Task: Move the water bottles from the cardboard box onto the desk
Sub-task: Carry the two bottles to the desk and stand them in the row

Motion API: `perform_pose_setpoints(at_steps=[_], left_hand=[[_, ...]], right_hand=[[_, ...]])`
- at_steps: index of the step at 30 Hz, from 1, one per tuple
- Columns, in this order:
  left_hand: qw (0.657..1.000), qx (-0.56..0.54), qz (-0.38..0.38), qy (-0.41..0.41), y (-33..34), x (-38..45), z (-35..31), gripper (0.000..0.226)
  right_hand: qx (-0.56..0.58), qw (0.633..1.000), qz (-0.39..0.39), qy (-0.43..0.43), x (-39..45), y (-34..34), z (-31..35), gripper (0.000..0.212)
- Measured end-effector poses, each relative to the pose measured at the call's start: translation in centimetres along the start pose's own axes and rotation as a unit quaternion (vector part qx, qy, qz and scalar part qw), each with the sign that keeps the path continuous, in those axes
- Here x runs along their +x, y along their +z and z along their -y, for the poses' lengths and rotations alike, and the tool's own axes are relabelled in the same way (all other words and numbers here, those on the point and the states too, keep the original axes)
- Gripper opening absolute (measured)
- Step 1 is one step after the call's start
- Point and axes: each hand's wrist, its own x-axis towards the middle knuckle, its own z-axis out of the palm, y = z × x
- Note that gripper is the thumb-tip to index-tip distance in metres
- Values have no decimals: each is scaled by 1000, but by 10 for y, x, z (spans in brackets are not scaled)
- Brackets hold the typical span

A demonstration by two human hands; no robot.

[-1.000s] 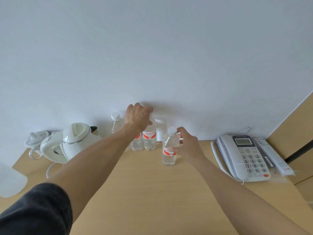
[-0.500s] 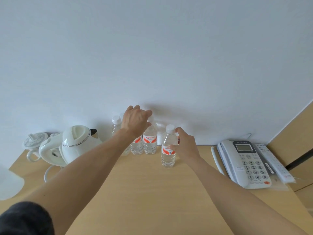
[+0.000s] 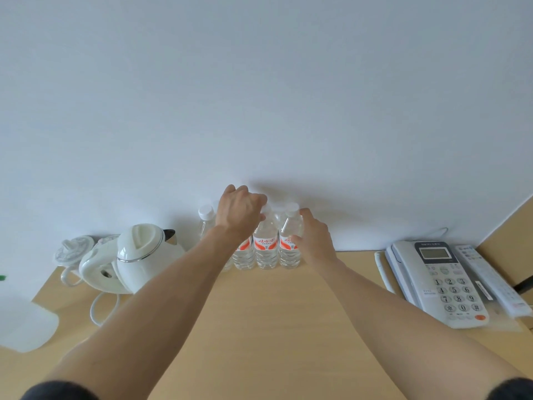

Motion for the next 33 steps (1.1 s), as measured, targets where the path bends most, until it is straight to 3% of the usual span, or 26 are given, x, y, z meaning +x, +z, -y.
perform_pose_setpoints(at_steps=[7,16,26,33], left_hand=[[1000,-11,0,-4,1,1,1,23],[999,-48,-7,-14,3,2,3,30],[998,-61,16,-22,-8,-1,0,34],[994,-104,9,-29,-41,14,-16,32]], right_hand=[[-4,999,37,-14,2,-13,-4,53],[36,996,28,74,7,-14,-3,42],[-48,992,79,81,11,-27,0,41],[-99,992,9,82,0,-77,4,42]])
